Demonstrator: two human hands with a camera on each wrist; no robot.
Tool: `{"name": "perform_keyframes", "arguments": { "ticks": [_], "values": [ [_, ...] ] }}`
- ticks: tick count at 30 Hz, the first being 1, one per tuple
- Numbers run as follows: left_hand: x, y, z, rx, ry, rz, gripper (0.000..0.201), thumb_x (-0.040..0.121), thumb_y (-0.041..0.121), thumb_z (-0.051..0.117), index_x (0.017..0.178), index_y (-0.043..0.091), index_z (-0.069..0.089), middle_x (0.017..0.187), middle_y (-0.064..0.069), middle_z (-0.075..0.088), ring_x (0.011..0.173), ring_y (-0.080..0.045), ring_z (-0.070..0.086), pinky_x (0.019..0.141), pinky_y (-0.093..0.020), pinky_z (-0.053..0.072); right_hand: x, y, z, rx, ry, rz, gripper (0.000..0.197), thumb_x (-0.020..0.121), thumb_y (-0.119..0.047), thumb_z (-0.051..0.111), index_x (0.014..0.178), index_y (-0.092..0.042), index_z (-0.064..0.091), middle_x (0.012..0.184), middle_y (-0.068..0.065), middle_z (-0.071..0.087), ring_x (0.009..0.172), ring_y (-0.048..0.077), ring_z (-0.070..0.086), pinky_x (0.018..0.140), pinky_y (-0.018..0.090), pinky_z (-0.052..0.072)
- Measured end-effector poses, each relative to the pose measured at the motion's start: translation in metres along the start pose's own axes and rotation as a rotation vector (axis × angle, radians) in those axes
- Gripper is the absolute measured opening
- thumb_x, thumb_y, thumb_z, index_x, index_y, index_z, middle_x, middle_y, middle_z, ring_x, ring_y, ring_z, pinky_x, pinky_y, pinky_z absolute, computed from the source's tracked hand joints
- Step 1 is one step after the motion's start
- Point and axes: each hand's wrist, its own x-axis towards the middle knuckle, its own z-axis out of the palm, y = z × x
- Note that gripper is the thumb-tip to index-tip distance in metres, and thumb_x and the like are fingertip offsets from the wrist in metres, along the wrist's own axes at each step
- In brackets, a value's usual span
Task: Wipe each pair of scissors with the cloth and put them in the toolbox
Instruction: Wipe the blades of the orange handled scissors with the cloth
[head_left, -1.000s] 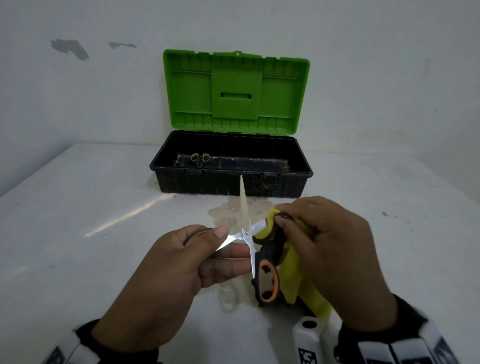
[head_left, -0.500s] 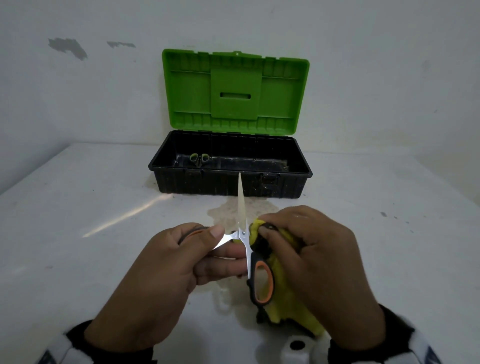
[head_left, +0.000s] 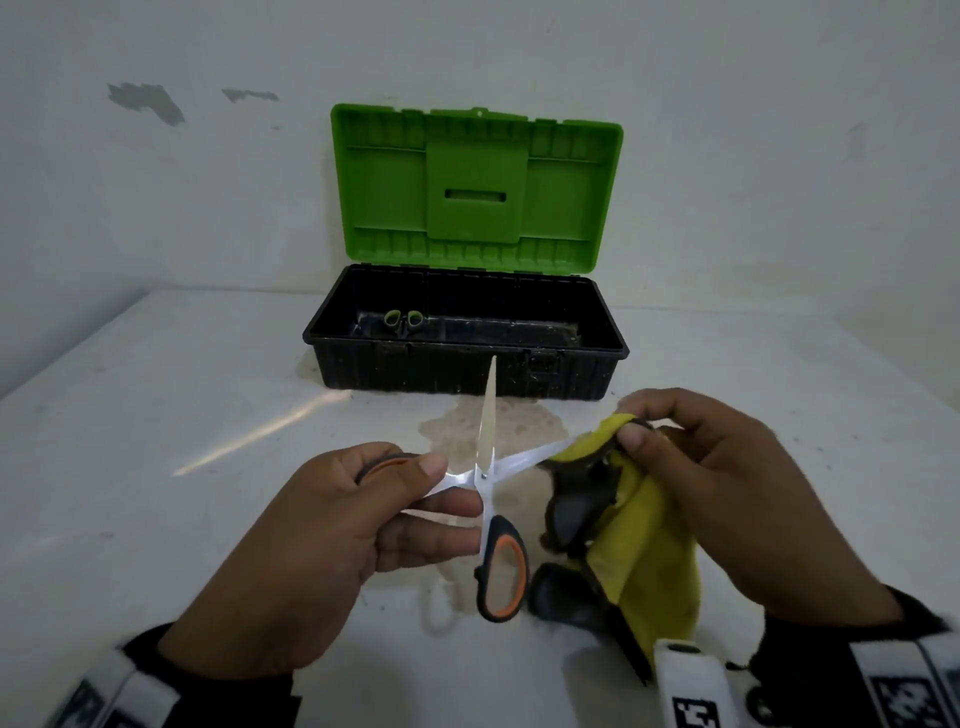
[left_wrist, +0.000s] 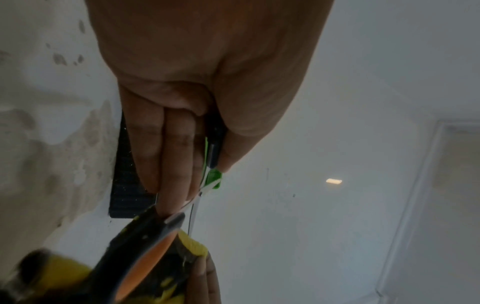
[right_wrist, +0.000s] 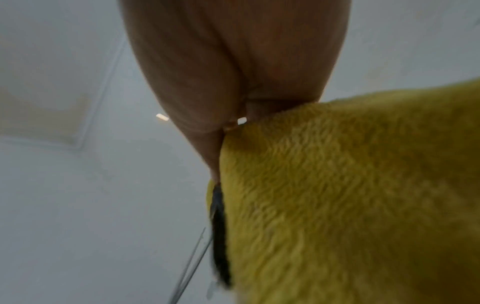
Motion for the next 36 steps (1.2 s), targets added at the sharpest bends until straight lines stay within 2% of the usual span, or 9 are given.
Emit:
{"name": "perform_keyframes", "arguments": {
  "ticks": [2, 5, 11, 15, 18, 21, 28, 32, 36],
  "values": [
    [0.002, 0.003, -0.002, 0.042, -0.016, 0.023, 0.032, 0.07, 0.028, 0.065, 0.087, 0.001, 0.062, 0.087, -0.02, 0.076, 0.073, -0.038, 0.074, 0.069, -0.038, 0.058, 0.0, -0.005, 0.002, 0.009, -0.133, -0.017, 0.007, 0.09, -0.023, 0.067, 0.088, -0.029, 0.071, 0.098, -0.007, 0.072, 0.079, 0.031, 0.066, 0.07, 0.045, 0.054],
    [0.006, 0.007, -0.002, 0.073, -0.009, 0.077, 0.035, 0.07, 0.027, 0.066, 0.09, -0.001, 0.062, 0.086, -0.019, 0.076, 0.072, -0.038, 0.074, 0.073, -0.039, 0.055, 0.001, -0.009, 0.005, -0.036, -0.23, -0.045, 0.008, 0.09, -0.025, 0.067, 0.086, -0.03, 0.071, 0.086, -0.008, 0.073, 0.077, 0.01, 0.067, 0.069, 0.031, 0.052],
    [0.013, 0.004, -0.002, -0.074, 0.074, 0.127, 0.029, 0.072, 0.028, 0.063, 0.087, 0.004, 0.062, 0.081, -0.021, 0.074, 0.06, -0.028, 0.071, 0.065, -0.034, 0.057, -0.005, -0.014, 0.011, 0.1, -0.134, -0.007, 0.006, 0.085, -0.025, 0.072, 0.081, -0.027, 0.075, 0.079, -0.008, 0.075, 0.073, 0.008, 0.069, 0.067, 0.025, 0.049],
    [0.015, -0.006, 0.008, -0.225, 0.162, 0.188, 0.024, 0.076, 0.029, 0.06, 0.09, 0.009, 0.062, 0.073, -0.012, 0.071, 0.067, -0.022, 0.07, 0.07, -0.036, 0.056, -0.009, -0.017, 0.018, 0.162, -0.045, 0.005, 0.003, 0.081, -0.026, 0.075, 0.08, -0.028, 0.077, 0.077, -0.009, 0.075, 0.073, 0.007, 0.07, 0.065, 0.019, 0.051],
    [0.014, -0.008, 0.019, -0.321, 0.212, 0.183, 0.019, 0.089, 0.027, 0.058, 0.099, 0.012, 0.063, 0.074, -0.006, 0.066, 0.072, -0.027, 0.071, 0.071, -0.04, 0.058, -0.014, -0.02, 0.026, 0.203, -0.016, 0.018, 0.003, 0.08, -0.026, 0.076, 0.078, -0.028, 0.078, 0.076, -0.01, 0.075, 0.074, 0.006, 0.071, 0.067, 0.02, 0.053],
    [0.012, -0.005, 0.027, -0.217, 0.282, 0.216, 0.014, 0.101, 0.026, 0.046, 0.105, 0.02, 0.058, 0.069, 0.001, 0.069, 0.063, -0.028, 0.071, 0.057, -0.037, 0.057, -0.02, -0.022, 0.032, 0.209, -0.015, 0.031, 0.004, 0.079, -0.026, 0.077, 0.077, -0.029, 0.078, 0.076, -0.012, 0.075, 0.074, 0.004, 0.071, 0.067, 0.019, 0.053],
    [0.01, 0.008, 0.021, -0.05, 0.301, 0.302, 0.016, 0.104, 0.023, 0.043, 0.102, 0.015, 0.056, 0.073, 0.0, 0.052, 0.046, -0.024, 0.058, 0.043, -0.027, 0.047, -0.021, -0.022, 0.01, 0.224, -0.188, 0.085, 0.013, 0.07, -0.031, 0.076, 0.081, -0.025, 0.079, 0.078, 0.001, 0.076, 0.077, 0.027, 0.072, 0.072, 0.038, 0.057],
    [0.006, 0.01, 0.02, 0.048, 0.268, 0.318, 0.014, 0.102, 0.026, 0.045, 0.098, 0.019, 0.056, 0.064, 0.002, 0.053, 0.045, -0.022, 0.059, 0.045, -0.026, 0.049, -0.01, -0.013, -0.016, -0.036, 0.011, 0.045, 0.007, 0.077, -0.029, 0.077, 0.078, -0.036, 0.077, 0.07, -0.003, 0.074, 0.07, 0.025, 0.068, 0.058, 0.025, 0.047],
    [0.004, 0.006, 0.026, 0.066, 0.202, 0.251, 0.013, 0.101, 0.031, 0.047, 0.098, 0.022, 0.056, 0.082, -0.021, 0.056, 0.047, -0.022, 0.059, 0.047, -0.024, 0.049, -0.009, -0.034, -0.007, -0.082, 0.103, -0.14, 0.016, 0.079, -0.021, 0.077, 0.078, -0.037, 0.076, 0.078, -0.023, 0.071, 0.077, -0.004, 0.065, 0.061, 0.003, 0.042]
  ]
}}
